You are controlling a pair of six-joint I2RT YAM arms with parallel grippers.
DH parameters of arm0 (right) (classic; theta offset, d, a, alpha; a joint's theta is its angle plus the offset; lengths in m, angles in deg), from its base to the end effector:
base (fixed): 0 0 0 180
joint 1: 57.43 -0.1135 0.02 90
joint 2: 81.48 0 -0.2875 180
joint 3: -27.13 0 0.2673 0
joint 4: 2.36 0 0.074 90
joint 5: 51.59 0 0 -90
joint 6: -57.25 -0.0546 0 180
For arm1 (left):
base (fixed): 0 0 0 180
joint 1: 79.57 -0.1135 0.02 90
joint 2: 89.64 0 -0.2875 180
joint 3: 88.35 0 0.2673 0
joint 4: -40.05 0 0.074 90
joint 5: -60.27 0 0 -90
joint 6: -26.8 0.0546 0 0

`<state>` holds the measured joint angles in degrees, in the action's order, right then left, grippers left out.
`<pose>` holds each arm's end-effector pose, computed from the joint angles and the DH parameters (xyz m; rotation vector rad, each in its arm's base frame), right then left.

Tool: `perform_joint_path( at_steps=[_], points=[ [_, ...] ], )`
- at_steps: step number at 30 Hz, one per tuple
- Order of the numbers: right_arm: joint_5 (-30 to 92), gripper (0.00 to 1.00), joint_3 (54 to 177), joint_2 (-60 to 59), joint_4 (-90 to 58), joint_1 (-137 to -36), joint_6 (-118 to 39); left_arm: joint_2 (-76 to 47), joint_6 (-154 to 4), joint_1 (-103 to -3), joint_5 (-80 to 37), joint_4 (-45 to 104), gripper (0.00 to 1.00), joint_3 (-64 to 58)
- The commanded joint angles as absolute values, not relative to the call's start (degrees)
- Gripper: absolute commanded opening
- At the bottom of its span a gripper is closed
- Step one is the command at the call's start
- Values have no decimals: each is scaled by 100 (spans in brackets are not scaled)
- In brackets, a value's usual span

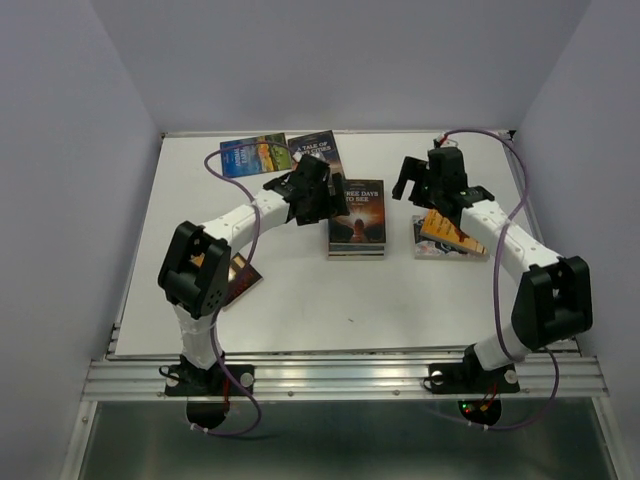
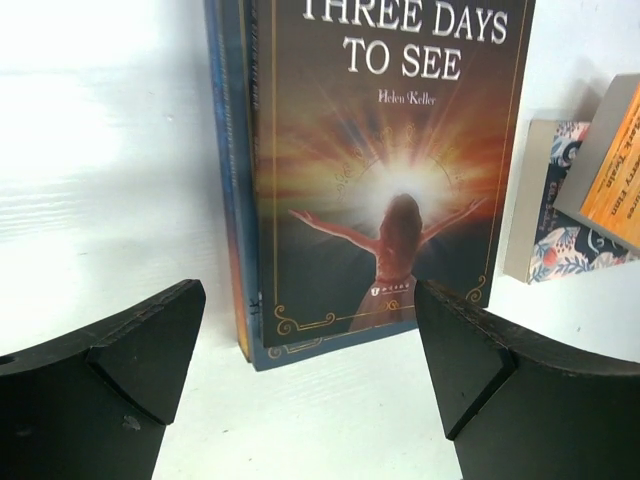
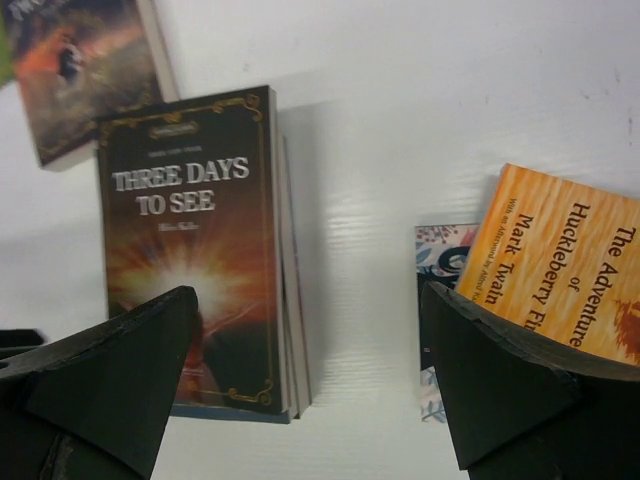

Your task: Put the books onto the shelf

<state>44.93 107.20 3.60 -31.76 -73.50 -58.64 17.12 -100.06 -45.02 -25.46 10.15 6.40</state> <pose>0.3548 0.0958 0.3041 0.2519 2.1675 0.2956 0.3765 -0.2642 0.2474 -0.0085 2.4098 -0.7004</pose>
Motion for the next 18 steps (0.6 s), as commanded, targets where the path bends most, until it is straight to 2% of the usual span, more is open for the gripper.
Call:
perform_joint_path(
  at_steps=[1,13,18],
  points=[
    [5017,100,11155,930,-3414,-7307,-5325,1205,-9871,-4520,-3219,740,99,899],
    [5369,100,12762,3013,-3485,-7307,-4128,1758,-9871,-5424,-2587,1108,99,1259],
    [5001,100,13168,3496,-3476,-7018,-4102,1811,-9766,-5504,-2595,1126,99,1357]
  ],
)
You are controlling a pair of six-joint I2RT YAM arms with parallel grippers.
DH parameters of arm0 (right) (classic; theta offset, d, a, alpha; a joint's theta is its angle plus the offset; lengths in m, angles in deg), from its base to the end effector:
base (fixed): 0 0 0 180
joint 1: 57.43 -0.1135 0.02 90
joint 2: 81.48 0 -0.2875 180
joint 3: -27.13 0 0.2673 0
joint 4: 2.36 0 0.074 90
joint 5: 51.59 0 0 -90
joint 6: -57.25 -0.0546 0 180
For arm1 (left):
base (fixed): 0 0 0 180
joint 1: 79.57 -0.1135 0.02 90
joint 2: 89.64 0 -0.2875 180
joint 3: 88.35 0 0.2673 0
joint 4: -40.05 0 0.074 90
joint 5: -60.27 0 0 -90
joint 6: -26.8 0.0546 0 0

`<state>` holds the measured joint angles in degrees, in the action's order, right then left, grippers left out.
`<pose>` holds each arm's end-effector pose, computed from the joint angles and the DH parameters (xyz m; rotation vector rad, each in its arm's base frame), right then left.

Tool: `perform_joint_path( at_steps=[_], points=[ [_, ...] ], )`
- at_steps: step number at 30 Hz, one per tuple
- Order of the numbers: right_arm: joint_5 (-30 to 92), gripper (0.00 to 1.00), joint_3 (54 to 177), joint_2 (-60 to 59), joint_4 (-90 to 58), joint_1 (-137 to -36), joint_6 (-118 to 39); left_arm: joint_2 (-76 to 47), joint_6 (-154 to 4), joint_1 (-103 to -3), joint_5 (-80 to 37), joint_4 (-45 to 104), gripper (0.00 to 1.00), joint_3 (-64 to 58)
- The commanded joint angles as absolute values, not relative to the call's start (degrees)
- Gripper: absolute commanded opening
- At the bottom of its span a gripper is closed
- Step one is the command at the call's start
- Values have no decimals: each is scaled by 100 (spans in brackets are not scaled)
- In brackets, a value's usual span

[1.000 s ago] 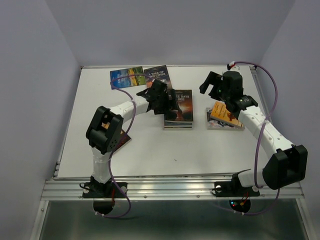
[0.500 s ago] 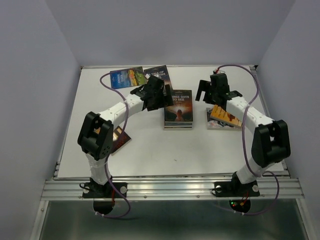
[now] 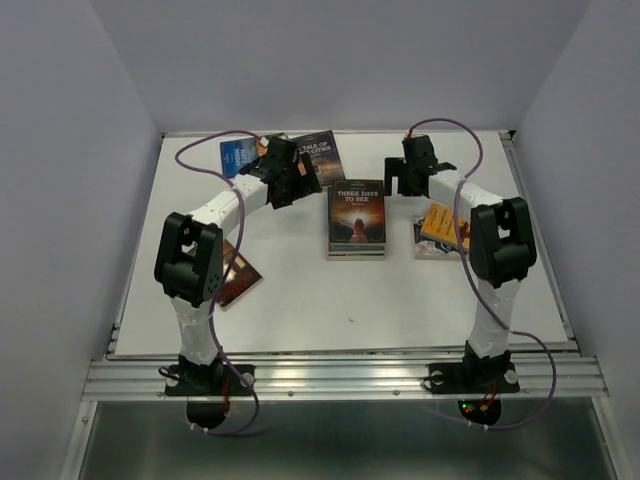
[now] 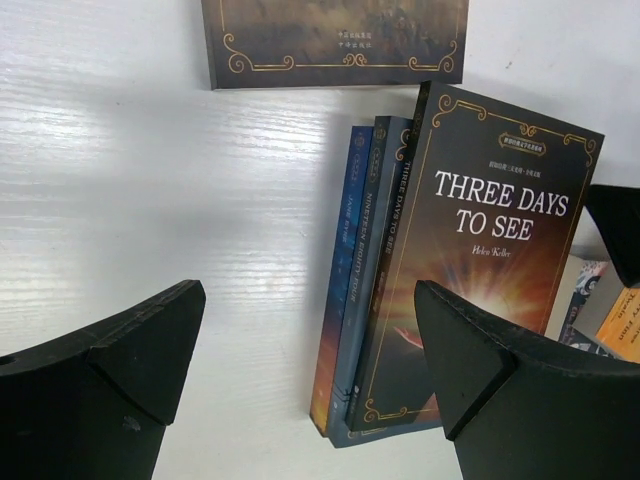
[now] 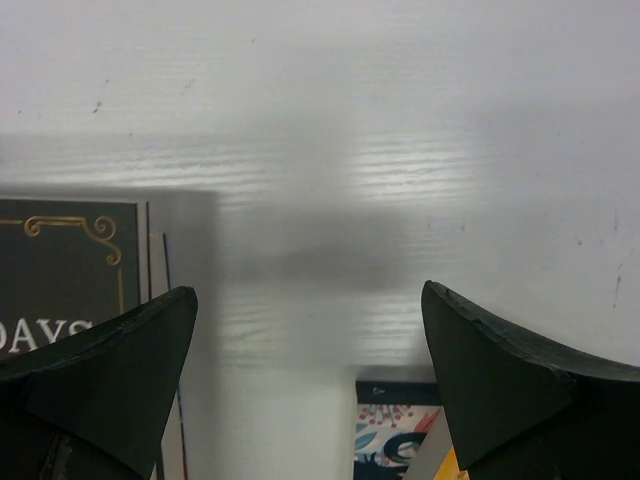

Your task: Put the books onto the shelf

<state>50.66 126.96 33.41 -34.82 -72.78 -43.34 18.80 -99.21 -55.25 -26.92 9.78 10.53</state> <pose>0.4709 0.1172 0.2109 0.0003 2.3760 -0.0412 0.4301 -0.1973 0.2595 -0.2115 2.3299 -0.5999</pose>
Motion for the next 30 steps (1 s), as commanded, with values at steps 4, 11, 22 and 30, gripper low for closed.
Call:
perform_joint_path(
  at_steps=[4,11,22,30],
  points=[
    [4870,100,13345,3664,-3389,-6965,-3628,1811,-9765,-5531,-2621,1161,99,1269],
    [3999,100,13389,3893,-3177,-6964,-3055,1891,-9774,-5566,-2525,1196,99,1286],
    [3024,100,13240,3832,-3046,-6964,-2977,1987,-9792,-5575,-2578,1117,99,1374],
    [2882,100,13178,3797,-2966,-6964,-2897,1952,-9836,-5575,-2560,1179,99,1287]
  ],
)
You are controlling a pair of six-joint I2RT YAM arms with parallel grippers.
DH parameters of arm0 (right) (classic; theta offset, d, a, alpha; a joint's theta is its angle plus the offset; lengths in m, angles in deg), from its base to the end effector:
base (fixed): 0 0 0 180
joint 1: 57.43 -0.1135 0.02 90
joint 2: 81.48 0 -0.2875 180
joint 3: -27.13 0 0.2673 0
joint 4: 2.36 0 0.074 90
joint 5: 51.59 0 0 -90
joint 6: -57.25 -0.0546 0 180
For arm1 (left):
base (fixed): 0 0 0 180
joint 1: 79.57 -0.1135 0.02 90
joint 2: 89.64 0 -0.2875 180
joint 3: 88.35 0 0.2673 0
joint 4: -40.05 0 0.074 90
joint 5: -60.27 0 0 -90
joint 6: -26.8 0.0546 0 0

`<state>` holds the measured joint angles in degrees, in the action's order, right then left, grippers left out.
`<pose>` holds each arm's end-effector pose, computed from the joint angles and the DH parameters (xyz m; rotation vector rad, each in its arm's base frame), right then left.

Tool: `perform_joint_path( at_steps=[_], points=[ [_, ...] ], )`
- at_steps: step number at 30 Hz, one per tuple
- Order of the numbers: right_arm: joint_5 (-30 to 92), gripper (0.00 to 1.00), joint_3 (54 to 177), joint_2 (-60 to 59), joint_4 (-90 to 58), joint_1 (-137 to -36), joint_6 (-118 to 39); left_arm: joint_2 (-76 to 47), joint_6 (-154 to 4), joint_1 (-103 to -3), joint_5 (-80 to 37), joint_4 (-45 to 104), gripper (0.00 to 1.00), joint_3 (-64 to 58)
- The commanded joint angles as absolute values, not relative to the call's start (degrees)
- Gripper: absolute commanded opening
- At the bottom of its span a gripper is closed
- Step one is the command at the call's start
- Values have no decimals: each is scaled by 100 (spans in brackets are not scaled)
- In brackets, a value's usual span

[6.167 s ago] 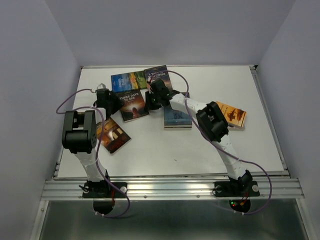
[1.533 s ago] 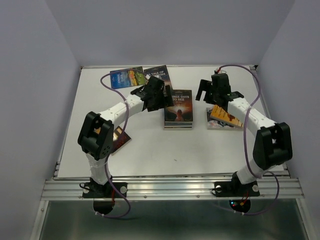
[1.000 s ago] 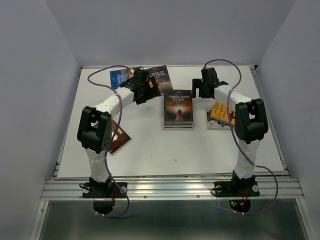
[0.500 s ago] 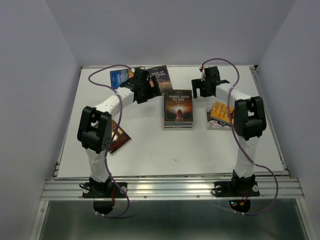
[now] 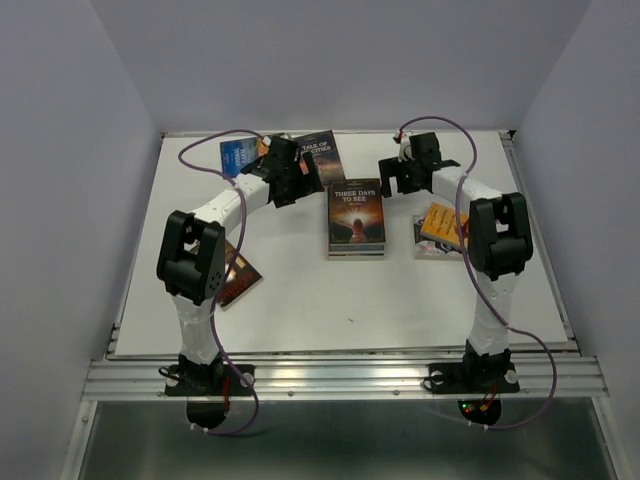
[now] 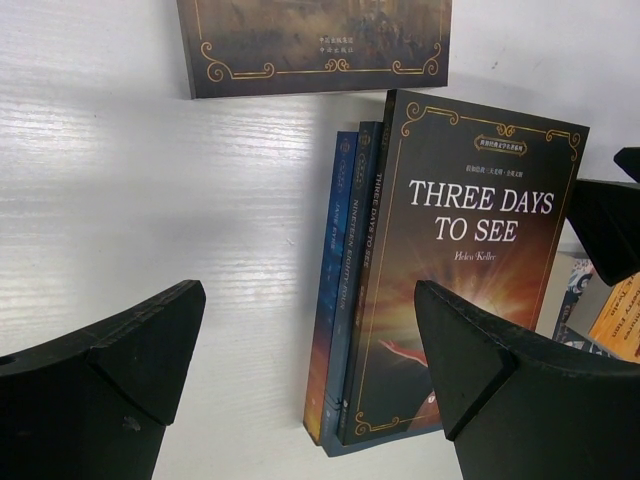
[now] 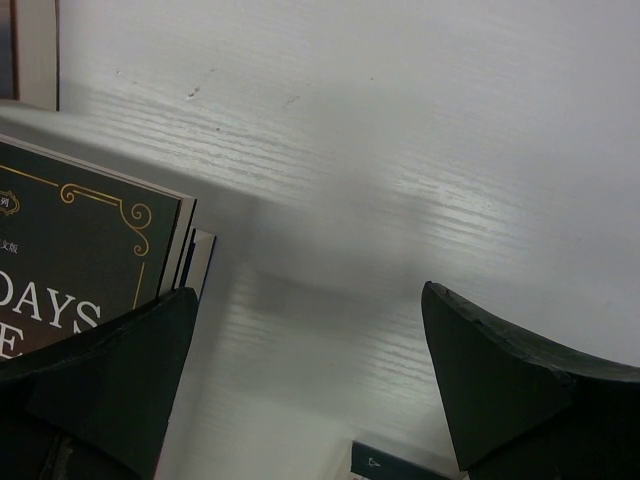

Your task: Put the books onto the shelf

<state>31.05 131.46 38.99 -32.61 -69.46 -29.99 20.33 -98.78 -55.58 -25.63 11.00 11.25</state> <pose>0.4983 0.1133 0.1942 -0.3676 2.3555 0.2298 0.4373 -0.1989 0.2540 -0.1965 2.3276 -0.6207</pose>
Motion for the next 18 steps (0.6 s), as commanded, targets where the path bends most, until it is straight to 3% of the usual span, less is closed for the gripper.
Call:
perform_joint_path(
  at_steps=[1,18],
  points=[
    [2900,100,13178,3779,-2975,-6964,-2906,1952,-9836,-5575,-2551,1161,99,1295],
    [4781,100,13537,3647,-3019,-6964,-3258,1847,-9818,-5592,-2665,1108,99,1366]
  ],
)
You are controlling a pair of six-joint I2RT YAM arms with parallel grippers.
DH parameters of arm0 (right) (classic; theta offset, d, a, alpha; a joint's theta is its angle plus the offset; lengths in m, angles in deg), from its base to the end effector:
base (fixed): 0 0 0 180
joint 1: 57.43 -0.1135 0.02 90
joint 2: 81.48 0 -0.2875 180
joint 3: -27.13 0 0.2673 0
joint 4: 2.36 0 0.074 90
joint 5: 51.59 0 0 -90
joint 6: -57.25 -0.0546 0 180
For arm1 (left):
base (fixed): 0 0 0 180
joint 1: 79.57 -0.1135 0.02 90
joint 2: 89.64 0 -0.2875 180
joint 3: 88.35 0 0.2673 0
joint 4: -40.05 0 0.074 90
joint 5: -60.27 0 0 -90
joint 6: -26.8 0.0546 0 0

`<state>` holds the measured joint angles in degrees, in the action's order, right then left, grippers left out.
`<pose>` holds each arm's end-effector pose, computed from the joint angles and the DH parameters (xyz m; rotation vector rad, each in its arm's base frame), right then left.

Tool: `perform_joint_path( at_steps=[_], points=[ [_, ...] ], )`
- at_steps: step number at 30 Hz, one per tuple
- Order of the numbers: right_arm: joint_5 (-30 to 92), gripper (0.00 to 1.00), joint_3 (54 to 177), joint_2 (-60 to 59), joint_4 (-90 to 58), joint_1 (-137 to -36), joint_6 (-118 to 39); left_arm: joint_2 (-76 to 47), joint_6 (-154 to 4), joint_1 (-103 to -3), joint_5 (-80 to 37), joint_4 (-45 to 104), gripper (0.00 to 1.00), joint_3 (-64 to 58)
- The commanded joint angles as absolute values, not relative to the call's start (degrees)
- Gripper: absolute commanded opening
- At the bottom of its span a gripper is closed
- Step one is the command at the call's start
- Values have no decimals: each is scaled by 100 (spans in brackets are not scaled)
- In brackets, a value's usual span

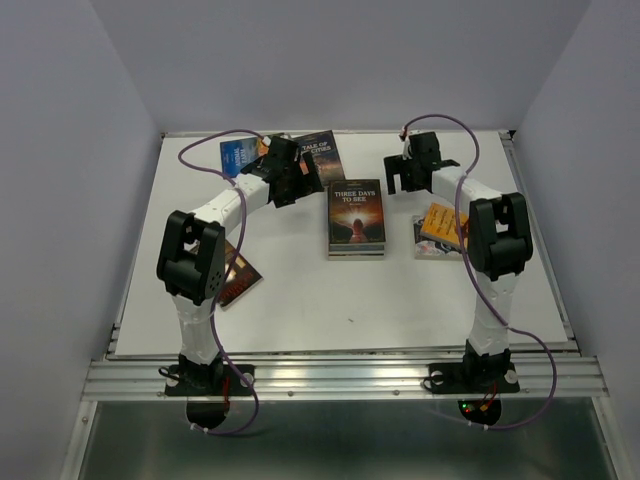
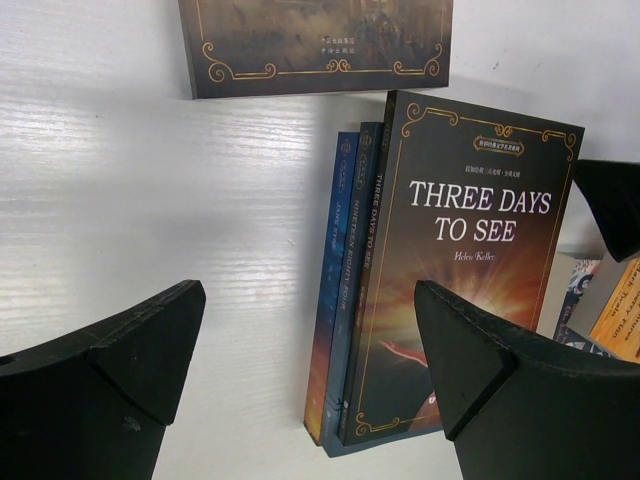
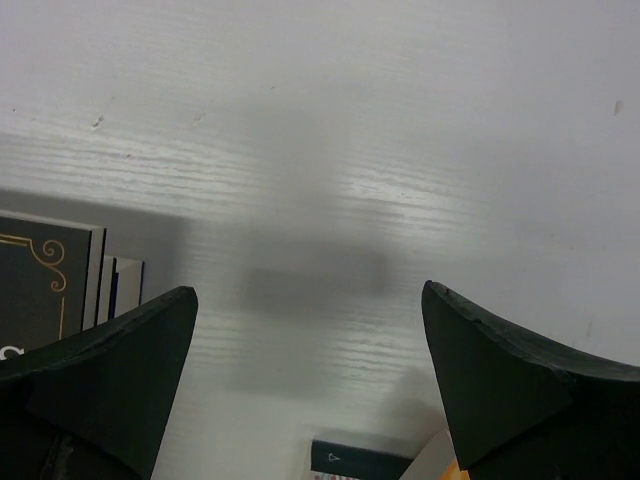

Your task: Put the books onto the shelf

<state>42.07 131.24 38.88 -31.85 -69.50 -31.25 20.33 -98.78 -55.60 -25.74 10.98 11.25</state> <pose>0.5010 0.1036 0.1948 -0.2491 2.3539 0.0134 0.4374 -0.1986 0.2540 -0.1980 2.3273 -0.6183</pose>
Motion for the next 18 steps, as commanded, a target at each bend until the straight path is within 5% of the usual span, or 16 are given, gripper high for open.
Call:
perform_joint_path(
  at_steps=[1,18],
  points=[
    [4720,100,13651,3734,-3097,-6964,-3319,1838,-9818,-5592,-2665,1108,99,1366],
    [4359,100,15664,5070,-3687,-7298,-4066,1785,-9774,-5680,-2744,1073,99,1322]
  ],
)
